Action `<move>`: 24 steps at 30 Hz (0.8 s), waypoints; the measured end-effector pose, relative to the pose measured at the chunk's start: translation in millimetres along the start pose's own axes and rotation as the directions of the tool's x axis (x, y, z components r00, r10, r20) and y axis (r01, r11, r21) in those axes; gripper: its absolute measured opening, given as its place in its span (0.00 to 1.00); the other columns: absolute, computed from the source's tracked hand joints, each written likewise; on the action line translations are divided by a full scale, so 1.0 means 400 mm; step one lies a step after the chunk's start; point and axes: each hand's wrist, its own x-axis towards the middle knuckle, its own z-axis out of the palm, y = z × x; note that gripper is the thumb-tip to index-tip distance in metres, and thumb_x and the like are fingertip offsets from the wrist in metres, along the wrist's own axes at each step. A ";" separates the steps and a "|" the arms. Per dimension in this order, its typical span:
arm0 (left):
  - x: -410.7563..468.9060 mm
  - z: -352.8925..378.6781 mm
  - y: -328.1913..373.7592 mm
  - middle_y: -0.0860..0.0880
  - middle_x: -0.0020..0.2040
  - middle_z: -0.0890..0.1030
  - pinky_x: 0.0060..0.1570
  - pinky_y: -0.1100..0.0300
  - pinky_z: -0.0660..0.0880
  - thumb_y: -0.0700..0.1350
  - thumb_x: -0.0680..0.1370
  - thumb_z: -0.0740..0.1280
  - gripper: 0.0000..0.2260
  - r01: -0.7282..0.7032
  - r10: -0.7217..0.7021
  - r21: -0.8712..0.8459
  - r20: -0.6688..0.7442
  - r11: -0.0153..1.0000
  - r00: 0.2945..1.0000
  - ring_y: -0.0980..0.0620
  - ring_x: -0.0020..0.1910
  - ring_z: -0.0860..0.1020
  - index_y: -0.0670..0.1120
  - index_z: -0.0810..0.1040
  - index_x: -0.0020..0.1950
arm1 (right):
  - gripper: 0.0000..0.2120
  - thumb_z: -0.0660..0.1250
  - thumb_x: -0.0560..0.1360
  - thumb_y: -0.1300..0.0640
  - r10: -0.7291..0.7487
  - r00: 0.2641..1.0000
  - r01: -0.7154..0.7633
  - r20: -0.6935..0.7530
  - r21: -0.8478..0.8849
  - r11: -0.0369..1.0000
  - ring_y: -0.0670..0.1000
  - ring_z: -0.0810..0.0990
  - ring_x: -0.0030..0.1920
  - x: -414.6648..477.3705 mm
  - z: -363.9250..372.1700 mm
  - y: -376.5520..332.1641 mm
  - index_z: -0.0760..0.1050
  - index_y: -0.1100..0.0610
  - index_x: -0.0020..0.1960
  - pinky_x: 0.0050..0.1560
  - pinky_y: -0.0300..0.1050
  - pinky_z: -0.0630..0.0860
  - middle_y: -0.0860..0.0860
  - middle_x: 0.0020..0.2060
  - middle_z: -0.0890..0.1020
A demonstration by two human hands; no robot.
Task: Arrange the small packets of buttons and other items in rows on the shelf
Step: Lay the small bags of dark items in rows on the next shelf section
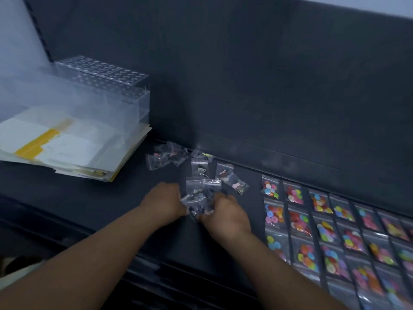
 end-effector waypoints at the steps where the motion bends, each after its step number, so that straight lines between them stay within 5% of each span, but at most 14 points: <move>1: 0.000 -0.003 0.002 0.47 0.47 0.76 0.38 0.60 0.68 0.51 0.67 0.74 0.13 -0.010 0.010 -0.011 0.009 1.000 1.000 0.49 0.45 0.76 0.48 0.73 0.42 | 0.21 0.67 0.72 0.46 -0.012 1.000 0.012 0.000 0.003 1.000 0.58 0.77 0.55 -0.001 0.004 -0.002 0.71 0.54 0.61 0.53 0.45 0.74 0.55 0.58 0.72; 7: -0.004 0.004 0.006 0.49 0.34 0.77 0.33 0.62 0.69 0.42 0.68 0.75 0.13 -0.032 0.047 -0.292 0.043 0.956 0.998 0.51 0.35 0.76 0.47 0.71 0.35 | 0.04 0.65 0.73 0.54 -0.047 0.996 0.057 -0.072 0.130 0.990 0.55 0.77 0.44 -0.009 0.011 0.016 0.71 0.53 0.42 0.42 0.42 0.70 0.54 0.45 0.75; 11: -0.021 -0.006 0.025 0.45 0.40 0.78 0.38 0.56 0.77 0.37 0.70 0.74 0.10 0.091 0.015 -0.662 0.153 0.744 0.988 0.49 0.38 0.77 0.43 0.73 0.43 | 0.11 0.69 0.72 0.60 0.064 0.994 -0.008 -0.091 0.515 0.857 0.48 0.73 0.31 -0.019 0.004 0.044 0.71 0.54 0.33 0.36 0.42 0.71 0.49 0.28 0.76; 15: -0.030 -0.022 0.052 0.42 0.46 0.82 0.34 0.56 0.79 0.36 0.73 0.71 0.08 0.202 0.029 -0.821 0.257 0.535 0.966 0.46 0.41 0.81 0.42 0.74 0.49 | 0.13 0.70 0.72 0.62 0.167 0.979 -0.016 -0.120 0.763 0.647 0.49 0.70 0.28 -0.043 -0.024 0.060 0.71 0.54 0.31 0.33 0.41 0.68 0.50 0.26 0.76; 19: -0.055 -0.015 0.109 0.41 0.48 0.82 0.37 0.55 0.80 0.35 0.77 0.65 0.05 0.215 0.061 -0.863 0.272 0.458 0.960 0.44 0.43 0.83 0.40 0.75 0.51 | 0.10 0.69 0.72 0.63 0.163 0.975 0.028 -0.150 0.814 0.580 0.48 0.71 0.31 -0.083 -0.058 0.075 0.73 0.55 0.34 0.35 0.42 0.70 0.55 0.32 0.79; 24: -0.118 0.010 0.199 0.37 0.53 0.81 0.42 0.54 0.80 0.44 0.77 0.62 0.12 0.239 0.209 -0.877 0.348 0.416 0.914 0.41 0.47 0.82 0.42 0.77 0.58 | 0.09 0.70 0.72 0.62 0.156 0.952 0.083 -0.262 0.714 0.696 0.47 0.72 0.30 -0.157 -0.093 0.126 0.73 0.57 0.35 0.32 0.38 0.70 0.50 0.29 0.77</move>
